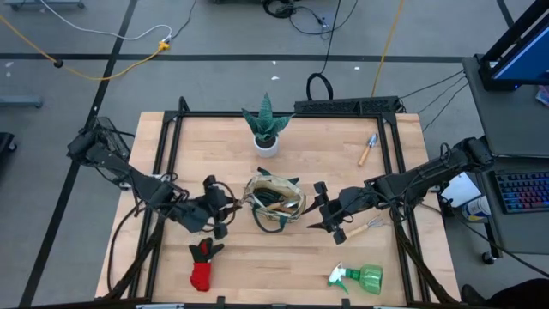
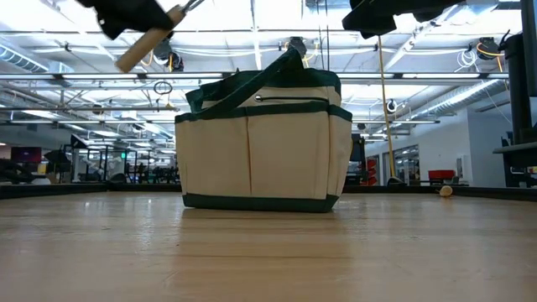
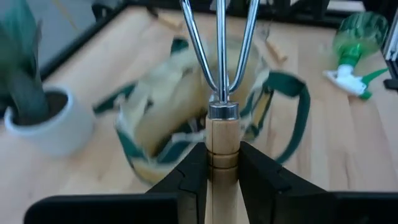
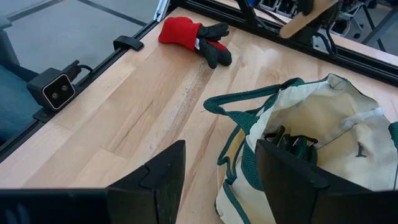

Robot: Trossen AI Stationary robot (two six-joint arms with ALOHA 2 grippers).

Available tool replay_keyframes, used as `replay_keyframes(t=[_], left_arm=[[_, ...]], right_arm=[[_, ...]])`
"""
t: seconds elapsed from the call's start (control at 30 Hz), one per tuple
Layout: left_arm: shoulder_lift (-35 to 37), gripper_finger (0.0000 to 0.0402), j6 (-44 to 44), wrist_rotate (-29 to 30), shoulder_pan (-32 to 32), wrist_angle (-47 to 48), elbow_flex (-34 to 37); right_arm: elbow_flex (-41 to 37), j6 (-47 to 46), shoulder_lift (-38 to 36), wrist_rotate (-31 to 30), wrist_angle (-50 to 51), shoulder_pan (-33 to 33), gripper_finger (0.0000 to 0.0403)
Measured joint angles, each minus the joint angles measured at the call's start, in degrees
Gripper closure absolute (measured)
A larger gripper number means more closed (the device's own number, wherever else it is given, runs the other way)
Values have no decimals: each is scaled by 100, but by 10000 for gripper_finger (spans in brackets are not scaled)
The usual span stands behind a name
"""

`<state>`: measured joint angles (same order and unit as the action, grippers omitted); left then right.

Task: Pick & Place Garden tools in Gardening bag
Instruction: Put the left hand rake into the gardening bag

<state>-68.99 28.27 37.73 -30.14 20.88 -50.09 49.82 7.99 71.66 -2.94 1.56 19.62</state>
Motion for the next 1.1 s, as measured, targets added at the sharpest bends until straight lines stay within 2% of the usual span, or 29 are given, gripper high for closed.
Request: replay_keyframes(t=[0.4, 0.67, 0.83, 1.1], left_arm=[[0, 328, -1889, -15, 614, -1216, -2], [-157, 327, -2266, -25, 1050, -1489, -6], [-542, 331, -2625, -230, 1235, -1950, -6], [-1182, 327, -3249, -232, 1381, -2746, -6]], right_arm=[[0, -2, 0, 0, 0, 0, 218], [0, -2, 0, -2, 0, 0, 218], [0, 0, 0, -2, -2, 0, 218], [0, 7, 0, -2, 0, 0, 218]])
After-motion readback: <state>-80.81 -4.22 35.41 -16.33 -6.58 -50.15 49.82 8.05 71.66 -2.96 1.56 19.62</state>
